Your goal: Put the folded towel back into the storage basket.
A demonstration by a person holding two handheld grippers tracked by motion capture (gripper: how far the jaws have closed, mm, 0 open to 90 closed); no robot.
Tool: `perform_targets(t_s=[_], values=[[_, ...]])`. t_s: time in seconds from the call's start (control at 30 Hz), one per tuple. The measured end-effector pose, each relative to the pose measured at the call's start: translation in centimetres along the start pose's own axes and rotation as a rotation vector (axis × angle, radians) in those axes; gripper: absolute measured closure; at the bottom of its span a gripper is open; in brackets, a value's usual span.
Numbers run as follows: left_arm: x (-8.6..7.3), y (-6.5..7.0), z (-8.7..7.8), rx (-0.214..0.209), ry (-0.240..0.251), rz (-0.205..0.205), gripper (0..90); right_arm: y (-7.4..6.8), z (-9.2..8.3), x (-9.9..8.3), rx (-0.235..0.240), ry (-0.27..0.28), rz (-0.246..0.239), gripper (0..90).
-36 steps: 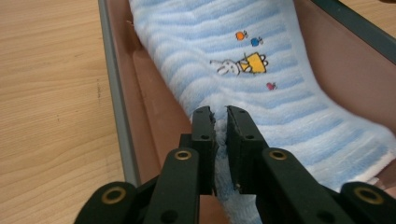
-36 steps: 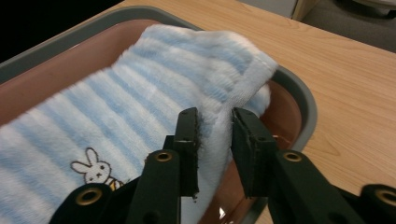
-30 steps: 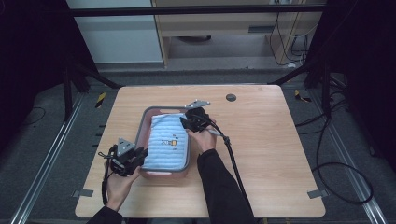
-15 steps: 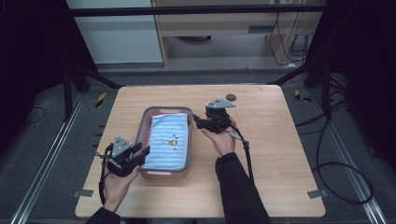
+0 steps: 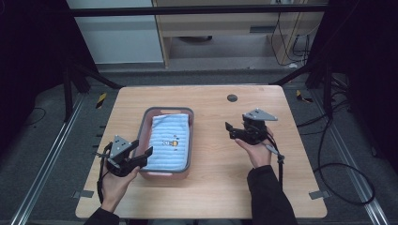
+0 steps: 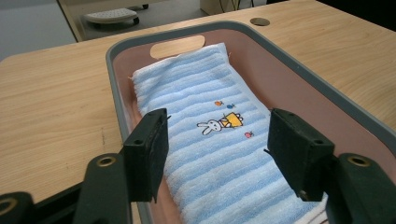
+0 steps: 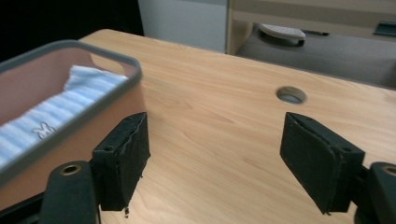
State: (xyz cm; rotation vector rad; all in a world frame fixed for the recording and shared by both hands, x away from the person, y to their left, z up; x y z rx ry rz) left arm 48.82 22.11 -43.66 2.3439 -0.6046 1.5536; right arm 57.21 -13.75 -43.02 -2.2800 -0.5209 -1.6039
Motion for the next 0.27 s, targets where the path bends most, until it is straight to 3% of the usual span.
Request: perform_targets(t_s=[0.27], values=[[-0.1,-0.3,0.1,-0.009,0.000,0.016,32.8,3.0,-3.4,-2.9,-0.051,-0.023,0.022,22.2]])
Point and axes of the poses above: each handheld gripper's, and its own axes: z roughly forward along the jaws, x roughly out of its top, y roughly to its right, the point moved 6 cm from there along z, roughly forward along the jaws, and after that the axes turned 5 degrees about y, right-handed, at the moved point
